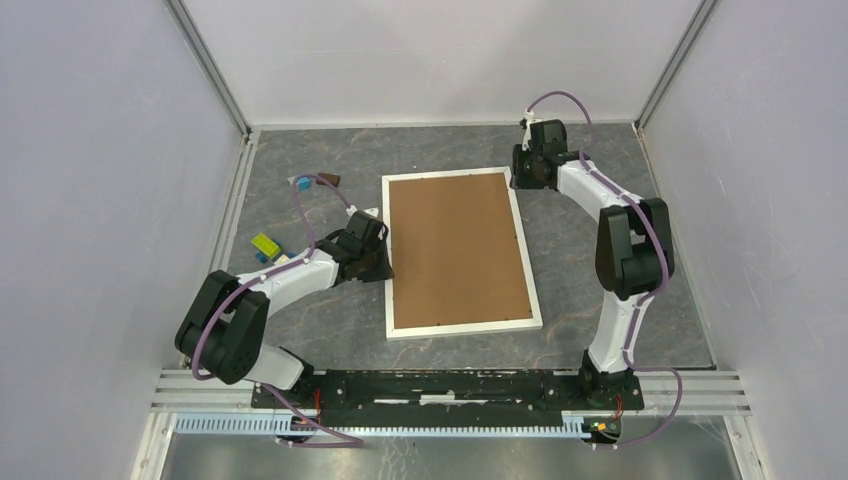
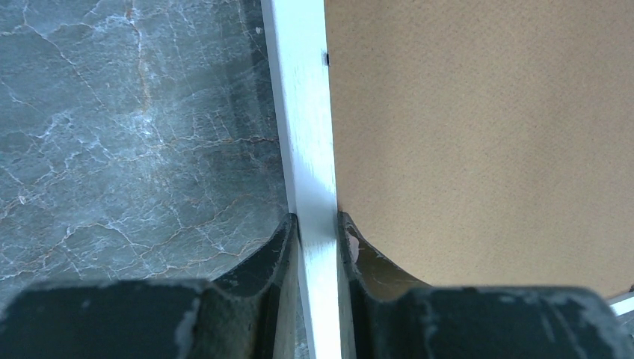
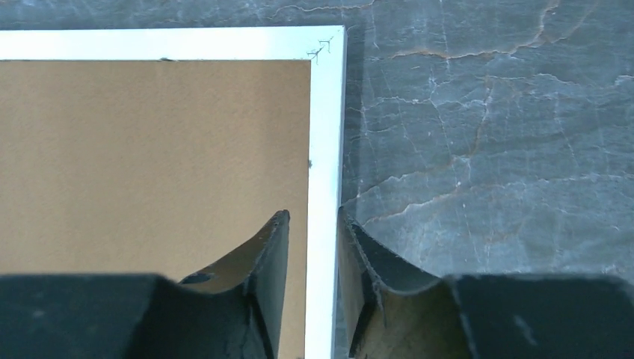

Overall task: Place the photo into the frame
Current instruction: Install the photo frame at the center of the board.

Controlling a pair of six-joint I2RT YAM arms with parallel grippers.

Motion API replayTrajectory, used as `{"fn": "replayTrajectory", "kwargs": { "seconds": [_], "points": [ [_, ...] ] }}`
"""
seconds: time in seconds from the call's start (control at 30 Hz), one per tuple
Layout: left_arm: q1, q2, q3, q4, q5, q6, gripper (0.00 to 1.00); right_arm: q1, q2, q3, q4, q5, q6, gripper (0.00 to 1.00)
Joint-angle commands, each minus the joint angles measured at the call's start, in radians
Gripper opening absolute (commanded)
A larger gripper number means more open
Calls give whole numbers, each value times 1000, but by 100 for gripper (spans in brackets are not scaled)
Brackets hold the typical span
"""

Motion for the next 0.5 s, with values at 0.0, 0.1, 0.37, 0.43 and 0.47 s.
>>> {"fn": "replayTrajectory", "kwargs": {
  "seconds": [0.0, 0.1, 0.37, 0.43, 0.47],
  "points": [
    [-10, 39, -36, 20, -31, 30, 9, -4, 69, 102, -29, 17, -49, 35],
    [-10, 38, -37, 21, -30, 31, 8, -7, 114, 144, -54, 21, -53, 35],
    [-11, 41, -37, 22, -30, 29, 7, -18, 148, 145, -36, 9, -55, 36],
    [-11, 41, -36, 21, -30, 30, 6, -20, 155, 151, -35, 4, -53, 36],
    [-10, 41, -36, 21, -31, 30, 5, -21, 157, 152, -34, 0, -53, 36]
  ]
}}
